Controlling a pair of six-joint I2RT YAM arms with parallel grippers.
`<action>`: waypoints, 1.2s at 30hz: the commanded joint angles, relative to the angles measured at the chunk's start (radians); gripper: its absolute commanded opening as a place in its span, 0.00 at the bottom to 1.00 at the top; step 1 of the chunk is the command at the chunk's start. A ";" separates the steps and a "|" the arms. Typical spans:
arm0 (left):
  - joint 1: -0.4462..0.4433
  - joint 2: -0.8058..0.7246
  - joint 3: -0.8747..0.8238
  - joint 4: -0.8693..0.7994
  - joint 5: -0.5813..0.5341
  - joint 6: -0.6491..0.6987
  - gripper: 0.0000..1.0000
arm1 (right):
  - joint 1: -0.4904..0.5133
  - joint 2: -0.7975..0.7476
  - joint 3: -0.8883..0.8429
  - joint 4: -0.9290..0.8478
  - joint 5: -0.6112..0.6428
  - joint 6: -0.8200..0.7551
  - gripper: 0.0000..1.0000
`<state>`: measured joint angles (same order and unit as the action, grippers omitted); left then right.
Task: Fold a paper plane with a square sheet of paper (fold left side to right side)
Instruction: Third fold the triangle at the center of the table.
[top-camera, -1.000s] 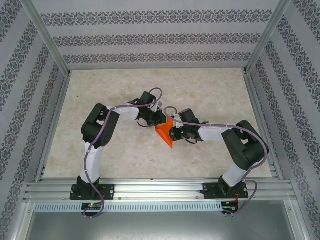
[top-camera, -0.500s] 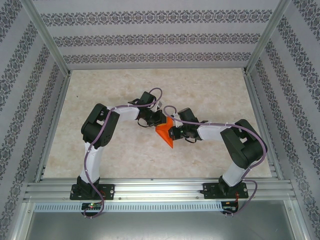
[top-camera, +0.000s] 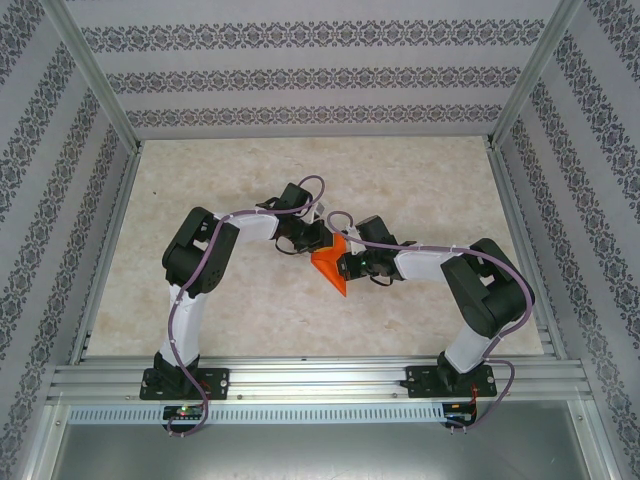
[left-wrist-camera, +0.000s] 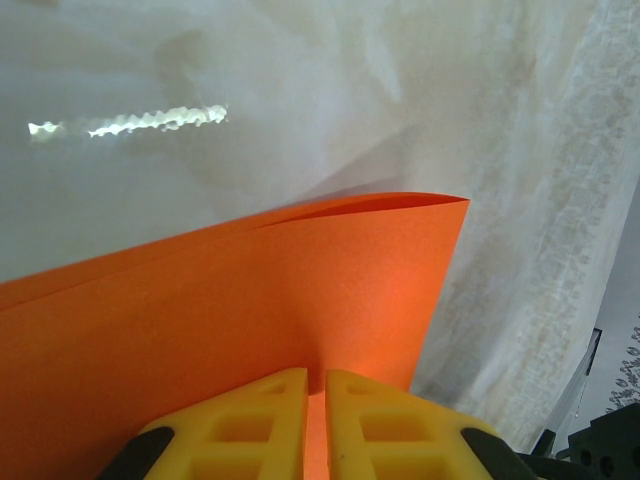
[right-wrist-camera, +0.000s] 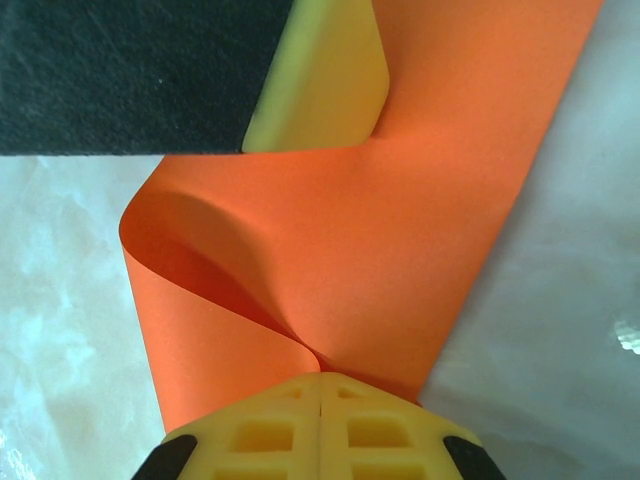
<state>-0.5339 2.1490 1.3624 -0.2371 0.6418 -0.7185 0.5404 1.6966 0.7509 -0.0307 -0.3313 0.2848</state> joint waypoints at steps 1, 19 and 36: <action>-0.031 0.054 -0.019 -0.044 -0.040 0.019 0.15 | -0.011 -0.010 -0.008 0.001 0.029 0.007 0.00; -0.030 0.056 -0.018 -0.045 -0.042 0.020 0.15 | -0.011 -0.036 -0.015 0.006 0.014 0.012 0.00; -0.031 0.053 -0.016 -0.050 -0.042 0.020 0.15 | -0.011 -0.011 -0.006 -0.009 0.013 0.015 0.00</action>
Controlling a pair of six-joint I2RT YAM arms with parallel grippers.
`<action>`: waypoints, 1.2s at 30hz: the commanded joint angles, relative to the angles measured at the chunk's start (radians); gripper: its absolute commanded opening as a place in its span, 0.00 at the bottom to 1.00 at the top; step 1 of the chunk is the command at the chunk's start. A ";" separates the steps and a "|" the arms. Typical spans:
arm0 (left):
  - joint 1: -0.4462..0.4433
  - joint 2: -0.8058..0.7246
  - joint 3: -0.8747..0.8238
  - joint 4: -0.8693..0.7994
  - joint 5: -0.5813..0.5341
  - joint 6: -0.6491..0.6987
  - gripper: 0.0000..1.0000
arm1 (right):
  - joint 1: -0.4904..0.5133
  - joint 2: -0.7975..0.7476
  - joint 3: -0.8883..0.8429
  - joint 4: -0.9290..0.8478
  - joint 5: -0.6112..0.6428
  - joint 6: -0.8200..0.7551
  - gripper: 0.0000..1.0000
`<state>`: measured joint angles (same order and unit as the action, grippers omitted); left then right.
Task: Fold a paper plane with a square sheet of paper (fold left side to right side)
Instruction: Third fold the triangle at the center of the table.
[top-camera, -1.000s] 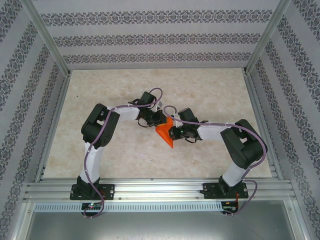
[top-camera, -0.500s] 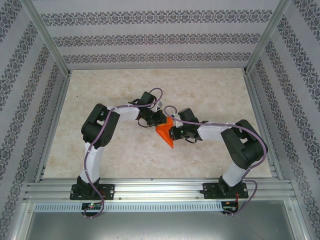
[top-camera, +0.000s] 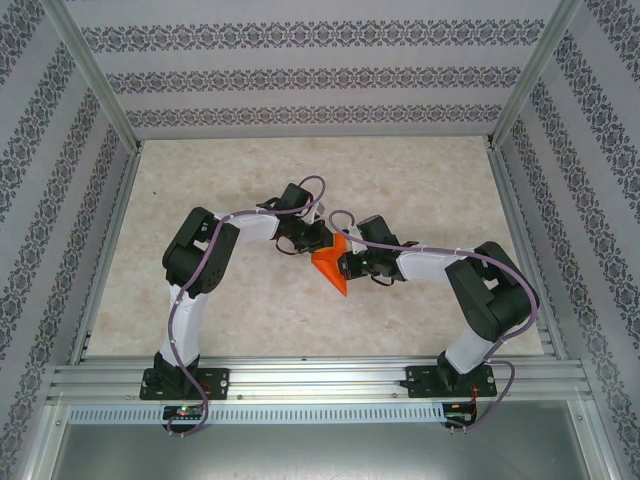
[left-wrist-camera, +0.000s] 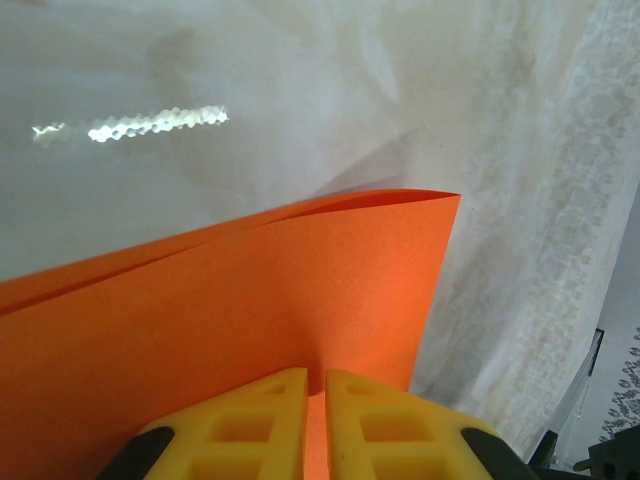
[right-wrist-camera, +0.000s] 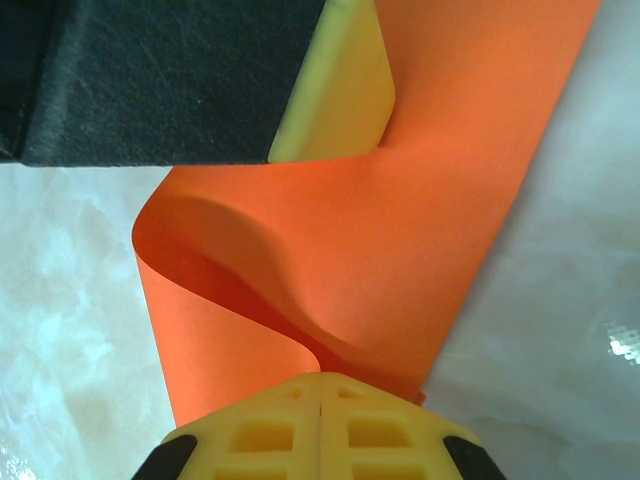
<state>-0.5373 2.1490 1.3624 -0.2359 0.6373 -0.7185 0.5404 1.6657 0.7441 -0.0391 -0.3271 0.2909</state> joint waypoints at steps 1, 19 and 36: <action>-0.027 0.052 -0.016 -0.051 -0.037 0.022 0.15 | -0.011 0.024 0.002 -0.007 0.014 0.008 0.00; -0.010 -0.018 0.040 -0.111 -0.012 0.055 0.30 | -0.010 0.082 0.017 -0.083 0.025 -0.004 0.01; 0.099 -0.176 -0.025 -0.081 0.082 0.047 0.34 | -0.005 0.098 0.026 -0.081 0.003 -0.011 0.01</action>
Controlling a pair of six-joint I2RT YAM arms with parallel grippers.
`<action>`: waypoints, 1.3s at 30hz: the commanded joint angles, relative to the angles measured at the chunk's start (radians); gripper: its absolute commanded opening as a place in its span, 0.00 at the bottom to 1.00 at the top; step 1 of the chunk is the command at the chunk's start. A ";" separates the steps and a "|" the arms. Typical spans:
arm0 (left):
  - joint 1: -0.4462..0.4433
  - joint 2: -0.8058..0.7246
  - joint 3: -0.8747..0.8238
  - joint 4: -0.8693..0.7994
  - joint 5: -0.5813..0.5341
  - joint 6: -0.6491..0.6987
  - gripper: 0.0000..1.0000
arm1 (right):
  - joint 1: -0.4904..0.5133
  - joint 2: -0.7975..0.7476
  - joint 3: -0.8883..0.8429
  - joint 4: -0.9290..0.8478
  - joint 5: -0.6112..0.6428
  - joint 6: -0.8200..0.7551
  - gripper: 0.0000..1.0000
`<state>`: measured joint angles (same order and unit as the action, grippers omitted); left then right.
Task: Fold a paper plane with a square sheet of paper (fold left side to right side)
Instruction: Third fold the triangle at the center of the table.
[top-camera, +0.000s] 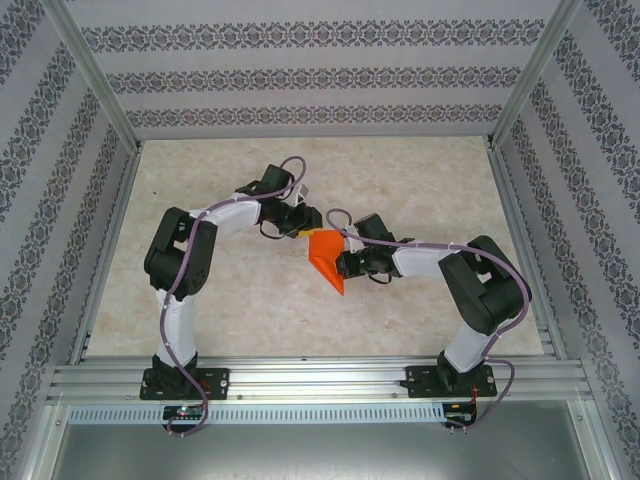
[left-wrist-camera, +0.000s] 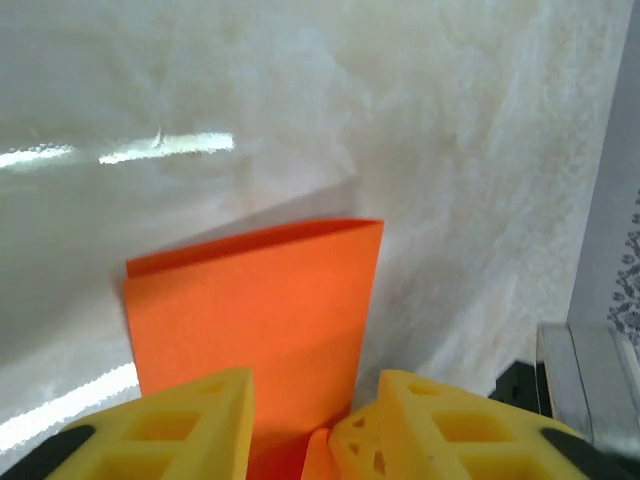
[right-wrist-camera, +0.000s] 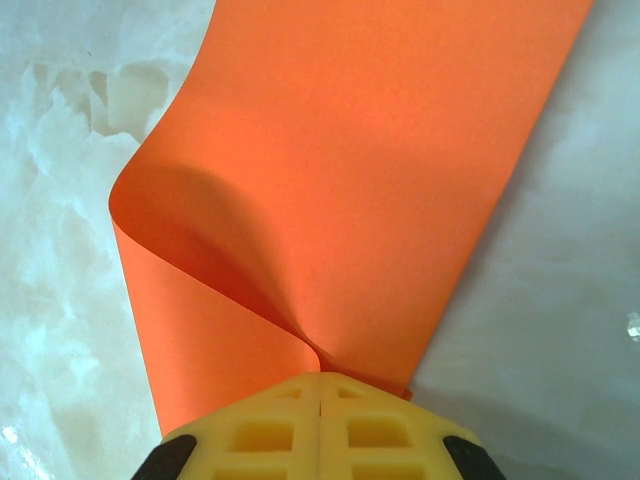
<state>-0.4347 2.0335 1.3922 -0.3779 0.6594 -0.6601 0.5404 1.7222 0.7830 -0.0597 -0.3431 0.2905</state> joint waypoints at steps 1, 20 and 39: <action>-0.005 -0.081 -0.093 0.105 0.086 -0.038 0.31 | -0.005 0.042 -0.012 -0.059 0.018 -0.011 0.01; -0.133 -0.095 -0.266 0.310 0.072 -0.207 0.26 | 0.001 0.048 0.004 -0.078 0.026 -0.021 0.02; -0.136 -0.070 -0.314 0.201 -0.049 -0.139 0.25 | 0.003 0.060 0.015 -0.091 0.030 -0.030 0.02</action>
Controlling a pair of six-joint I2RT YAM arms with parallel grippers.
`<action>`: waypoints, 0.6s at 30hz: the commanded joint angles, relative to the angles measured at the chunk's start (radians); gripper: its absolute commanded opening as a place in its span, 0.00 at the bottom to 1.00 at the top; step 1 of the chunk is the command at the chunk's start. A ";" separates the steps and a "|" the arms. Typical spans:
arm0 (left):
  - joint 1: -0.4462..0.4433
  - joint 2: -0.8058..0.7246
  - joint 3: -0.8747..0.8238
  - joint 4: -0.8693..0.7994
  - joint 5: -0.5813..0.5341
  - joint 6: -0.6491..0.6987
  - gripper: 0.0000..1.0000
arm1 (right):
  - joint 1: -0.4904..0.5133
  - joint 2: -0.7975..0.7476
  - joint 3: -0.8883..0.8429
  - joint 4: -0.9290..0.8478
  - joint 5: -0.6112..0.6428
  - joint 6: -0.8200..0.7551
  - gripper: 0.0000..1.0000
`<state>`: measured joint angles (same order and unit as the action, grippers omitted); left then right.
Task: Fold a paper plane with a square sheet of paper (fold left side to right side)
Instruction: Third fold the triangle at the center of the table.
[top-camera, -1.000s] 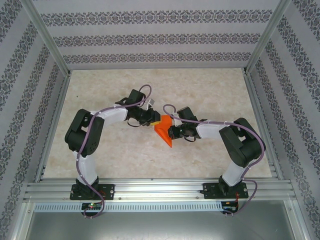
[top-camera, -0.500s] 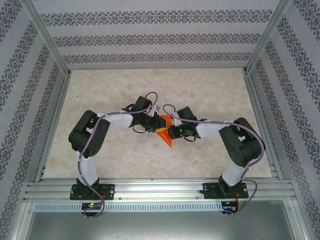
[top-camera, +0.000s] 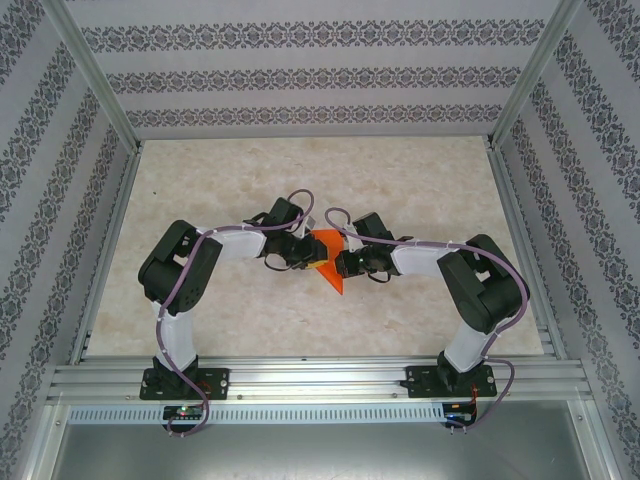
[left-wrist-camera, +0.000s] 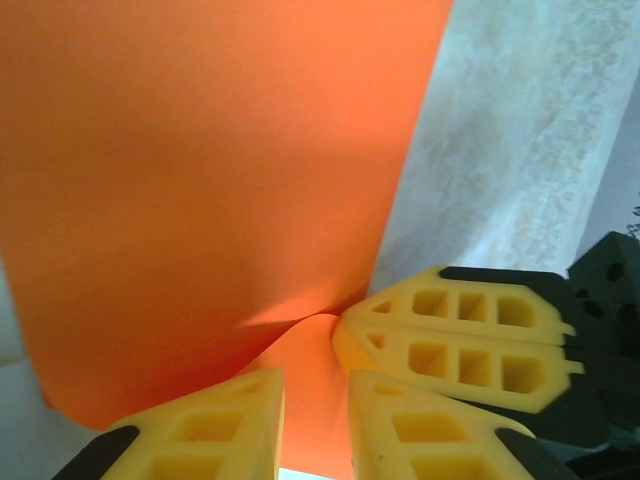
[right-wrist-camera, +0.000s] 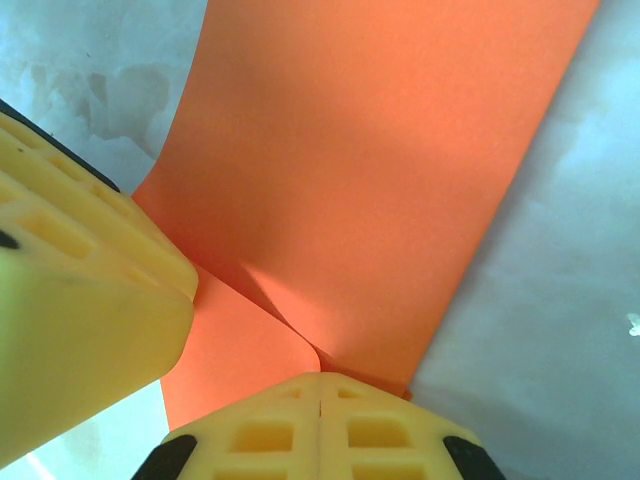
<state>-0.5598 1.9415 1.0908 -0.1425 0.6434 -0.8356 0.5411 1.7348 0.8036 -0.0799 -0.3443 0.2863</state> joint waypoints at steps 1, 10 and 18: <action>-0.011 0.022 -0.014 -0.038 -0.040 0.040 0.25 | 0.002 0.048 -0.004 -0.070 0.032 -0.026 0.02; -0.012 0.056 -0.024 -0.044 -0.075 0.048 0.24 | 0.001 0.037 0.004 -0.070 0.018 -0.024 0.04; -0.011 0.083 -0.040 -0.044 -0.096 0.050 0.23 | -0.009 -0.070 0.055 -0.127 0.017 -0.014 0.26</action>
<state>-0.5598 1.9705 1.0908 -0.1493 0.6186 -0.8158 0.5407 1.7218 0.8322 -0.1440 -0.3450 0.2752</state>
